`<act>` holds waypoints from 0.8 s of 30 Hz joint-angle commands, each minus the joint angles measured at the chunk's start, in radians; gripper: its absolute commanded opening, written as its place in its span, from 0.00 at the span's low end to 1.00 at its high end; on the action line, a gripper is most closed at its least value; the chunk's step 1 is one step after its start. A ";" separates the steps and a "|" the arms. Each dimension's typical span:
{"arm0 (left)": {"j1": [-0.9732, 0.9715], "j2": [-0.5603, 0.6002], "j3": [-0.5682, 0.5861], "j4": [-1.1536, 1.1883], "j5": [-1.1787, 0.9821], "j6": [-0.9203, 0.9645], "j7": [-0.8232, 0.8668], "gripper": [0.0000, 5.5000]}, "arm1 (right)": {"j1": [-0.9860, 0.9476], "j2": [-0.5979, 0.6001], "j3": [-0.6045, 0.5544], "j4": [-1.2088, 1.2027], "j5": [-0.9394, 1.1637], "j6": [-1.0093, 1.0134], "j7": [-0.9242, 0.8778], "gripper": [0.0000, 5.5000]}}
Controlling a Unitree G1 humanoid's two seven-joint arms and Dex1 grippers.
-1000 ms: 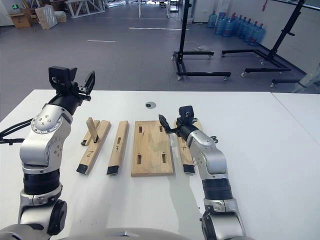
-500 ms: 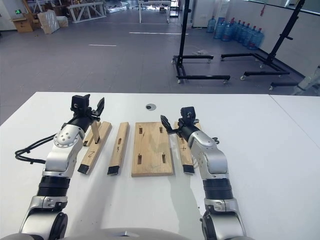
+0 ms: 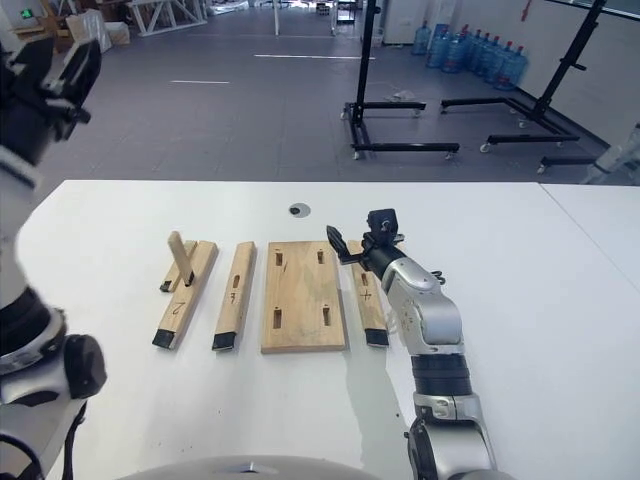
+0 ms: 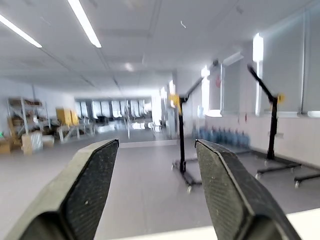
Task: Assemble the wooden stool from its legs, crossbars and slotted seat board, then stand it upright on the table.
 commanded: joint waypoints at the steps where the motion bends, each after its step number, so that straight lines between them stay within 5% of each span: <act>1: 0.254 0.158 0.217 0.243 -0.078 -0.033 -0.284 0.51 | 0.035 -0.030 -0.040 -0.031 -0.003 -0.003 -0.012 0.94; 7: 0.582 0.209 0.133 0.303 -0.147 -0.082 -0.603 0.51 | 0.101 -0.072 -0.101 -0.087 0.003 0.013 -0.026 0.94; 11: 0.542 0.059 -0.041 0.134 -0.121 0.035 -0.347 0.51 | 0.122 -0.061 -0.094 -0.105 0.004 0.017 -0.038 0.94; 14: 0.559 -0.013 -0.121 0.026 -0.131 0.214 -0.206 0.60 | 0.147 -0.036 -0.069 -0.129 -0.002 0.017 -0.051 0.94; 19: 0.656 -0.001 -0.205 -0.262 -0.119 0.374 -0.090 0.72 | 0.183 -0.015 -0.054 -0.154 -0.002 0.013 -0.067 0.94; 24: 0.682 0.013 -0.342 -0.295 -0.010 0.354 0.021 0.85 | 0.175 0.005 -0.036 -0.146 -0.004 0.004 -0.078 0.94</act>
